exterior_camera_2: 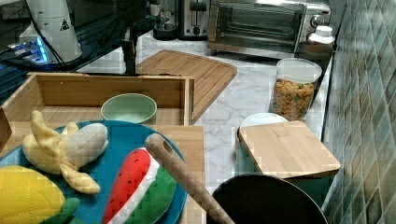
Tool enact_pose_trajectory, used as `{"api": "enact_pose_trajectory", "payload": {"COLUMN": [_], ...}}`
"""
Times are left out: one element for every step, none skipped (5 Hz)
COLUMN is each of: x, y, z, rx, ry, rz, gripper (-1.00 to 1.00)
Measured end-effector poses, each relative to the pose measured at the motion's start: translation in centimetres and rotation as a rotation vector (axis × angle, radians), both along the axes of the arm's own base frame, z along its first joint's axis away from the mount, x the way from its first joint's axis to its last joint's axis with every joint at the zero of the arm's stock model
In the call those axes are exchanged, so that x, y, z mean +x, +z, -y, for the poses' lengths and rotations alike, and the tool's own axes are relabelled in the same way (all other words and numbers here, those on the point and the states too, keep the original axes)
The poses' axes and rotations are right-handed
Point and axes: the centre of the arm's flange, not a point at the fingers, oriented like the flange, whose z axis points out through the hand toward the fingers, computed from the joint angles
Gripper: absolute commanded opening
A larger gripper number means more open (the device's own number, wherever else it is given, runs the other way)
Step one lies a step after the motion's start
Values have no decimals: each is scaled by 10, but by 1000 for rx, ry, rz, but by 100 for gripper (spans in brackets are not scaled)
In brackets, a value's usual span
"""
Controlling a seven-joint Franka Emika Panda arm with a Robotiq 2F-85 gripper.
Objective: Close the drawer.
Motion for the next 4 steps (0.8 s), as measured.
{"api": "enact_pose_trajectory", "payload": {"x": [-5, -13, -17, -10], "y": [0, 1, -1, -1], "z": [23, 49, 67, 71], "rx": [13, 28, 38, 43], "ry": [-28, -3, 25, 70], "rz": [-9, -16, -22, -25], "gripper": [-100, -100, -100, -100]}}
